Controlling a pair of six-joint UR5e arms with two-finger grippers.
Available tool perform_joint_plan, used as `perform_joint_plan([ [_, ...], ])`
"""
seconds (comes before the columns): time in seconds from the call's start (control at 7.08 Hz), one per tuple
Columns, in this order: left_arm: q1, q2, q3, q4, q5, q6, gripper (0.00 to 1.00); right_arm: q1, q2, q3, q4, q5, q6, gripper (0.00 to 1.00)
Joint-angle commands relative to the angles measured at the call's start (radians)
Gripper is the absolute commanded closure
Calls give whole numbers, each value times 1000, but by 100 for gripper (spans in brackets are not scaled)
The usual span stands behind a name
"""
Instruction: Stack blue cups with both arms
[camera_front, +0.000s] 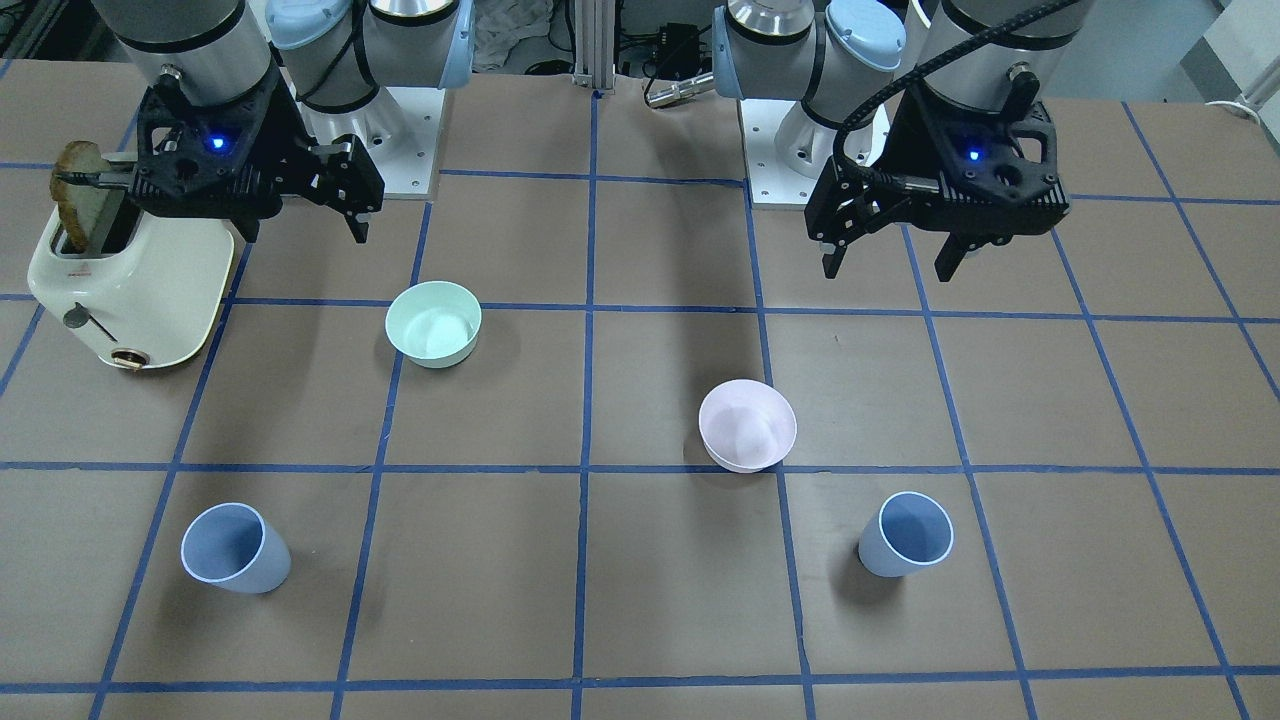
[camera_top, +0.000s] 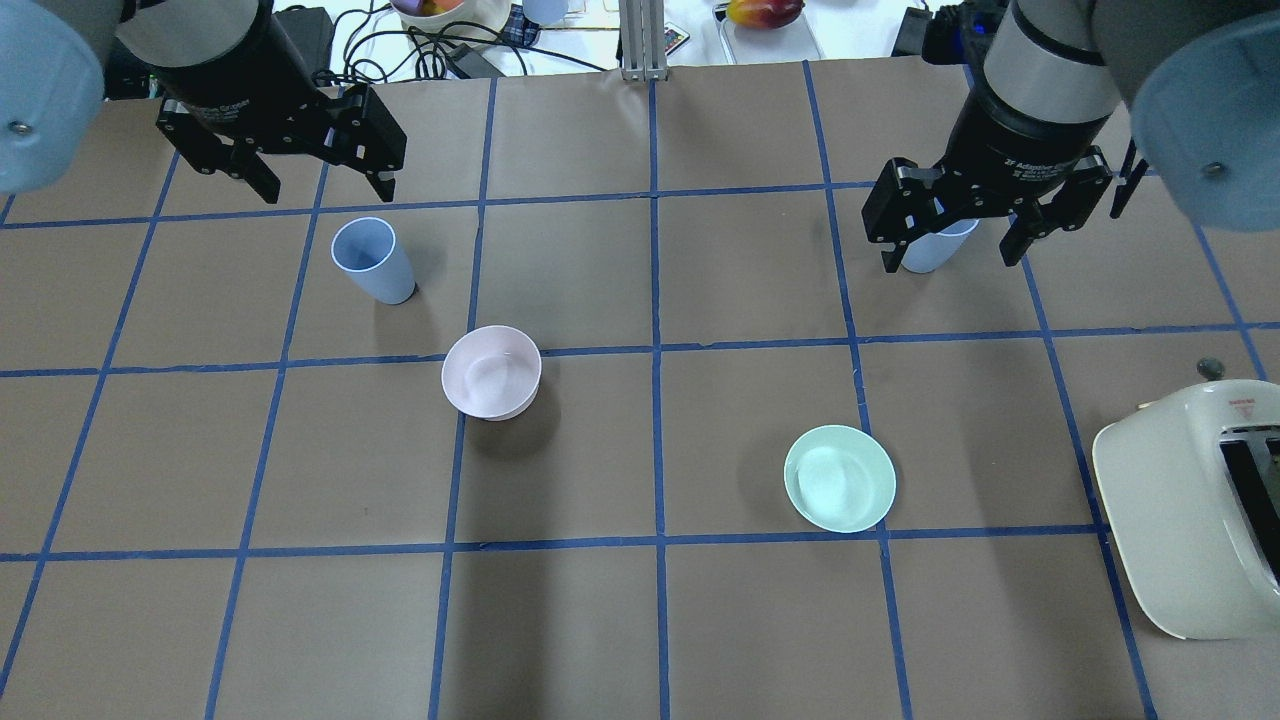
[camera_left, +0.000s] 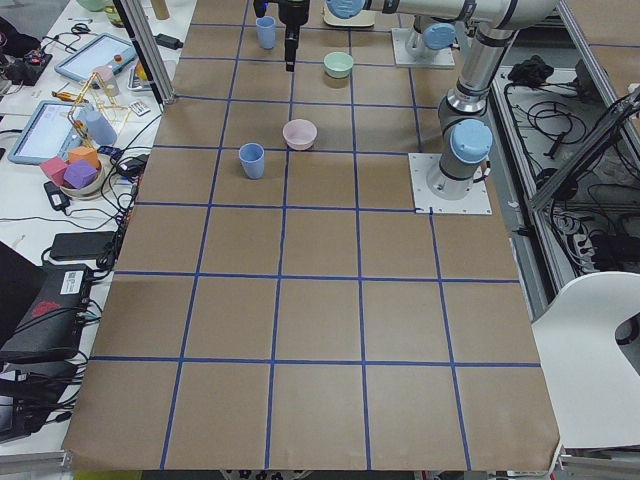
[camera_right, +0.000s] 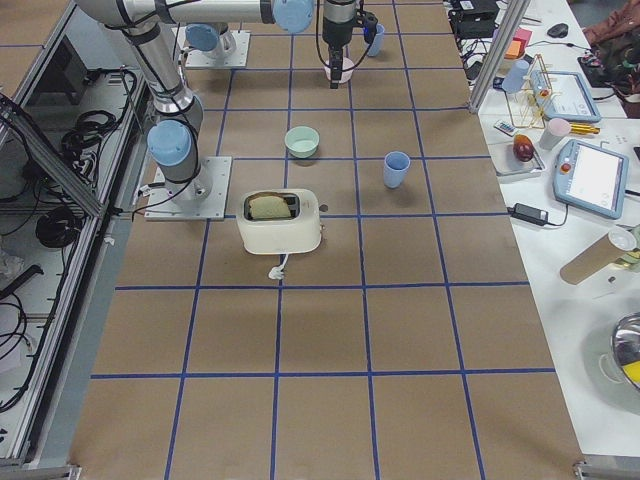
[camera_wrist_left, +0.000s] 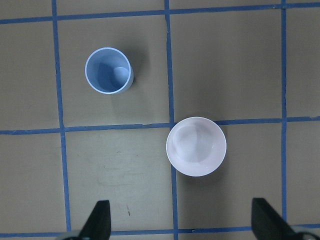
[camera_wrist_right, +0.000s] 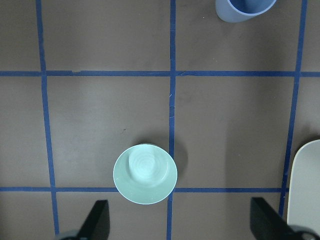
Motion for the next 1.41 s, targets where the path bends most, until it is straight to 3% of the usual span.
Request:
perform_joint_plan([
  [0.0,8,-20,13,12,-2,12,0,-1,6,-6,-5,-13,-3,0],
  [0.42,16,-100,22,13,-2,13,0,-89,21,-9,-24,2,-28,0],
  [0.56,21,-167,11,62,-3,18,0,-140,92,-22,-82,2,-48,0],
  [0.99,57,-392,19,368,18,47,0,-179,338,-228,-195,-8,-242,0],
  [1.27,70,-466,10,420,24,64,0,-187,433,-256,-293,-7,-247,0],
])
